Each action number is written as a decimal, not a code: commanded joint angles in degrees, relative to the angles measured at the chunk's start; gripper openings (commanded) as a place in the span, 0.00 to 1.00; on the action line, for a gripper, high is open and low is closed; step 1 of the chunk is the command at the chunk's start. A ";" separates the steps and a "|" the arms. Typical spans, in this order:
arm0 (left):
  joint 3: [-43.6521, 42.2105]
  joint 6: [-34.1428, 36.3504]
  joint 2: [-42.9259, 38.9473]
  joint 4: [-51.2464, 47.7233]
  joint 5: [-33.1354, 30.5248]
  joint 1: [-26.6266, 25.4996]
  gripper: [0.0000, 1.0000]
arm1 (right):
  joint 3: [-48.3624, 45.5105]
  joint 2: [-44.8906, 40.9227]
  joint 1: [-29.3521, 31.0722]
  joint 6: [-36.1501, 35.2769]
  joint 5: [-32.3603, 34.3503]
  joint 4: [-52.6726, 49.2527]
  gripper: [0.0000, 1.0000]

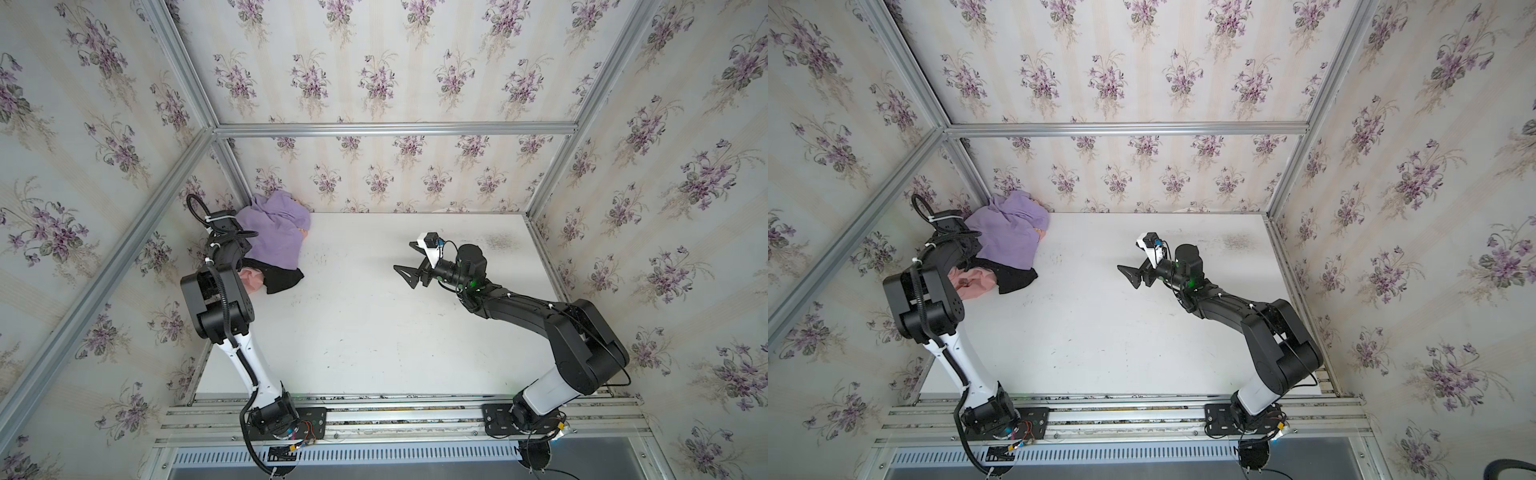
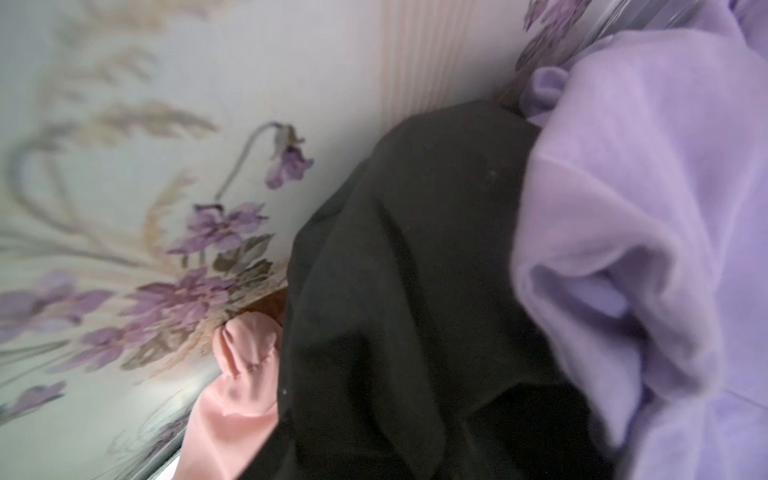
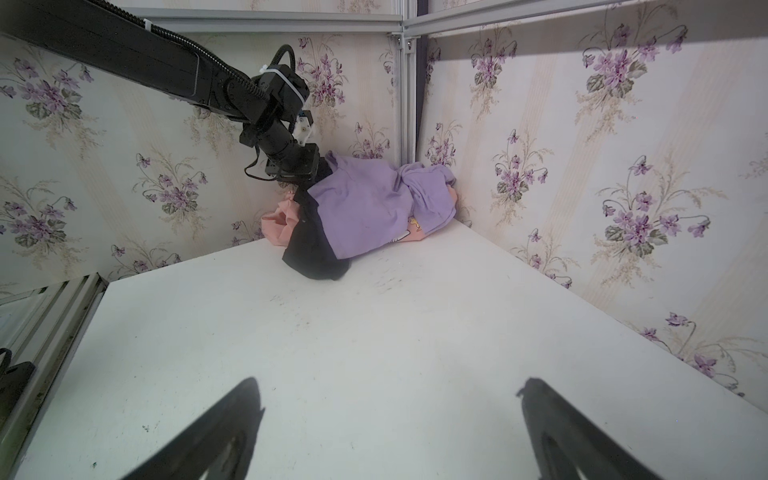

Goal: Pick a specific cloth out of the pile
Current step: 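Close the left gripper on the black garment under the lilac shirt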

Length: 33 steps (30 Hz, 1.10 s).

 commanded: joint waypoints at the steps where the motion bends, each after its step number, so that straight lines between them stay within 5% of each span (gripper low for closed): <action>1: 0.51 -0.65 0.06 -0.06 0.16 0.14 0.33 | 0.44 -0.23 0.11 0.60 -0.36 1.78 1.00; 8: 0.24 -1.09 -1.73 -0.01 0.14 0.20 0.20 | 0.75 0.03 0.11 1.39 -0.46 2.43 1.00; 17: -1.66 -3.09 -5.58 0.05 -0.70 0.18 0.14 | -0.22 -1.28 0.11 0.11 1.31 1.95 1.00; 33: -3.71 -4.26 -14.43 0.19 -0.50 -0.28 0.14 | -2.50 -3.35 0.11 0.46 0.87 3.40 1.00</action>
